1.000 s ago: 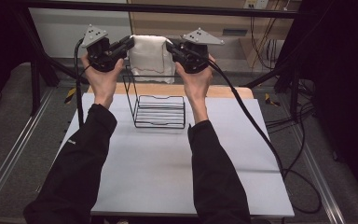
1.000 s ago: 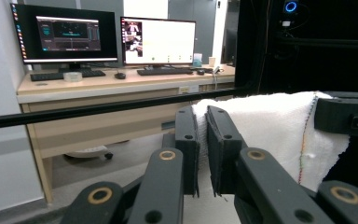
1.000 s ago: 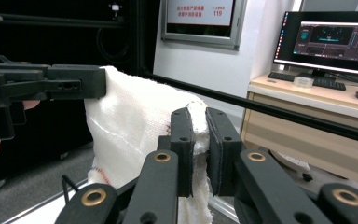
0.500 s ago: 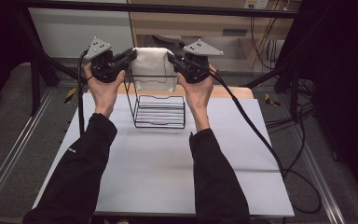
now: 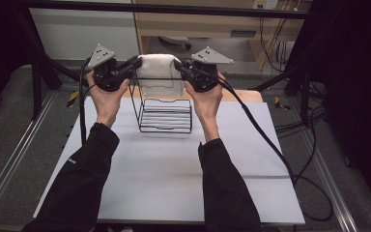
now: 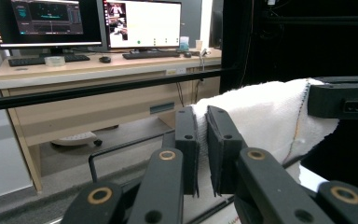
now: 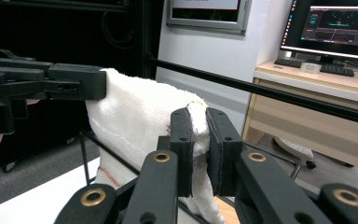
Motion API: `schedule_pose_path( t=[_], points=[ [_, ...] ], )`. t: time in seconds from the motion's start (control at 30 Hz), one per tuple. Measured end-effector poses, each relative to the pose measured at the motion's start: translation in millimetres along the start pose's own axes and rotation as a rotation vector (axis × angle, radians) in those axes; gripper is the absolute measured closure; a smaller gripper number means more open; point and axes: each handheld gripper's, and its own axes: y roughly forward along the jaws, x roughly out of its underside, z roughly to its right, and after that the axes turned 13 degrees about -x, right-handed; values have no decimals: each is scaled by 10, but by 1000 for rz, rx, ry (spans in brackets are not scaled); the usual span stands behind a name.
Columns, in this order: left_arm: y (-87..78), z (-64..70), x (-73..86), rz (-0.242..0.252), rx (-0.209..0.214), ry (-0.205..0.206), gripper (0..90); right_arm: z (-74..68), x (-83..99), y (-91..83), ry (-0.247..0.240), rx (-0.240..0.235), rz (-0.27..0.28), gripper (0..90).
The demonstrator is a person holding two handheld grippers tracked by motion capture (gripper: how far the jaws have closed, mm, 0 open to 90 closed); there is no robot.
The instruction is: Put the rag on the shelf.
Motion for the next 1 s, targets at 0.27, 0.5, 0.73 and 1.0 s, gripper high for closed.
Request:
schedule_pose_path(
  t=[0.27,0.5,0.73,1.0],
  points=[
    [-129,16,47,-16,22,18,826,-80,50,-79,-11,-26,-23,817],
    [-243,14,124,-44,35,7,816,-152,90,-106,-41,-37,-55,817],
    [-335,19,218,-65,46,9,809,-208,178,-129,-51,-54,-75,815],
    [-380,49,272,-84,47,23,803,-215,271,-157,-49,-69,-82,814]
  ],
)
